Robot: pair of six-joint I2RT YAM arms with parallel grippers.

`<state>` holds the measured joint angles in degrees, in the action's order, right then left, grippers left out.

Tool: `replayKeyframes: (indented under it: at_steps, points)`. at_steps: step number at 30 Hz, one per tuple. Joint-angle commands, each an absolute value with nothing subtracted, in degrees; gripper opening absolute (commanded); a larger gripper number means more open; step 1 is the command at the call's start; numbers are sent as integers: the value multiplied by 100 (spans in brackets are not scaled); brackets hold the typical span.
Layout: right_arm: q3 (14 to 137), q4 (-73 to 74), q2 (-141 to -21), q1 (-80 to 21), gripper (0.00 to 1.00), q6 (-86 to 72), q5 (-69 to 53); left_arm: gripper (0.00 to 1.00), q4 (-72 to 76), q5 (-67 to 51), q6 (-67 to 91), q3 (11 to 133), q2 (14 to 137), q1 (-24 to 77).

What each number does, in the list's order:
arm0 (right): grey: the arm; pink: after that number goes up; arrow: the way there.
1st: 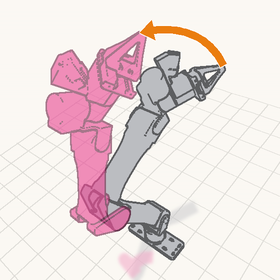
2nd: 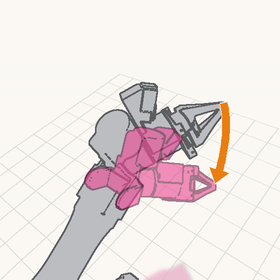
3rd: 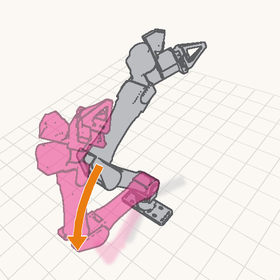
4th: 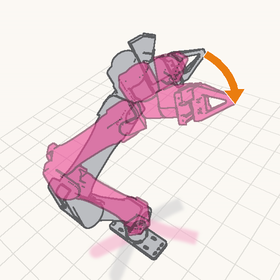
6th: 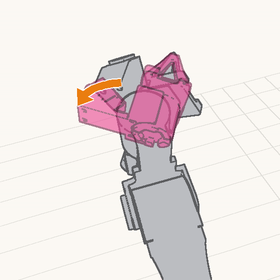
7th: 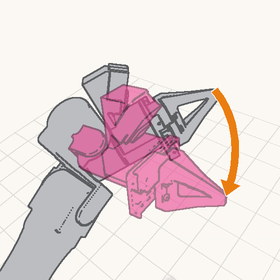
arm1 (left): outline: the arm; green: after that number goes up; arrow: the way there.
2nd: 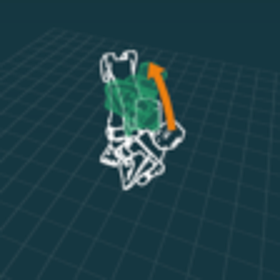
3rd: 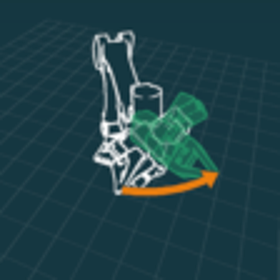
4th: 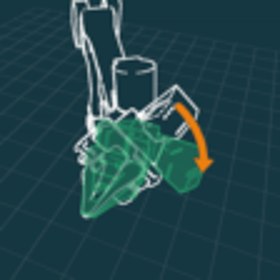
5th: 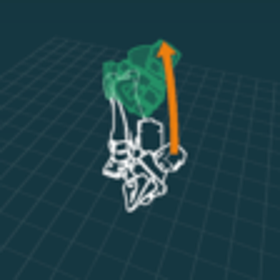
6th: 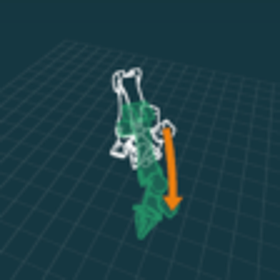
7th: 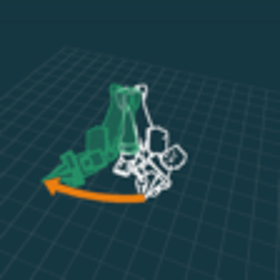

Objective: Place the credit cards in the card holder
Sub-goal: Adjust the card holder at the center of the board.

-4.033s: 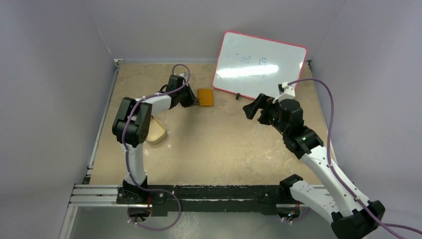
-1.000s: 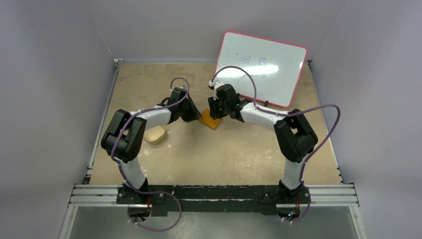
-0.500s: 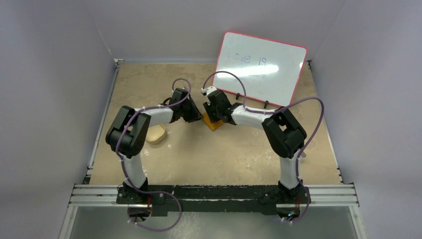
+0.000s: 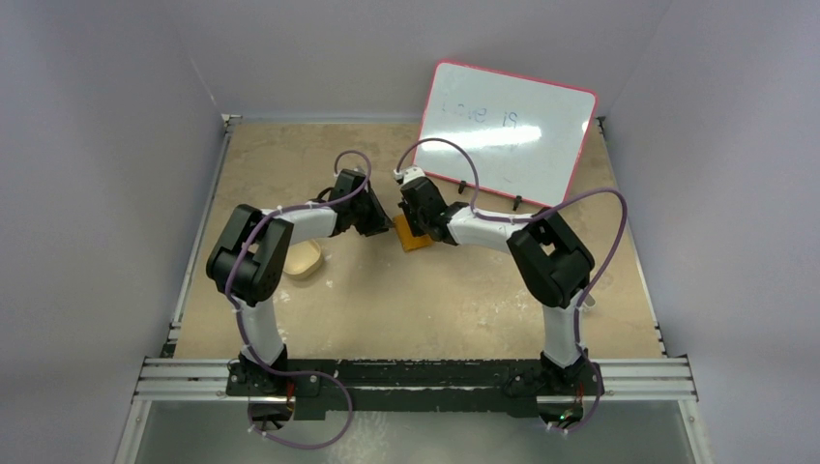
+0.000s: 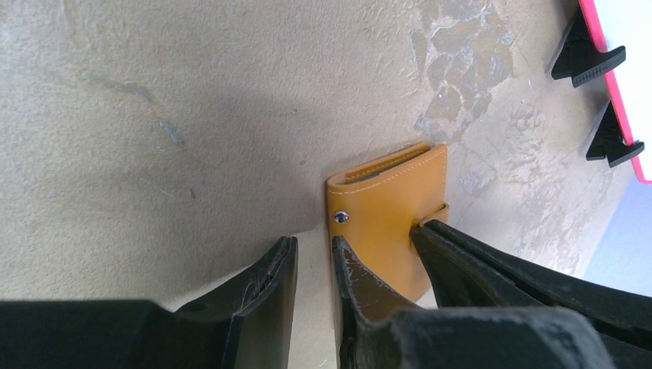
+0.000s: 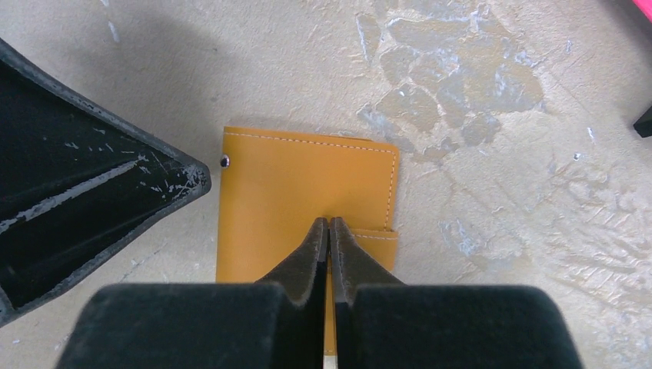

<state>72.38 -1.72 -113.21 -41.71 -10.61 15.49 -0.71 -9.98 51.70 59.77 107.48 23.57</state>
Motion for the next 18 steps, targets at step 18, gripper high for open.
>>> replayKeyframes:
  at_steps: [18]
  points:
    - [6036, -549, -9819, -3806, 3, -2517, 264, 25, 1061, -2003, 5629, 5723, 10328, 2436]
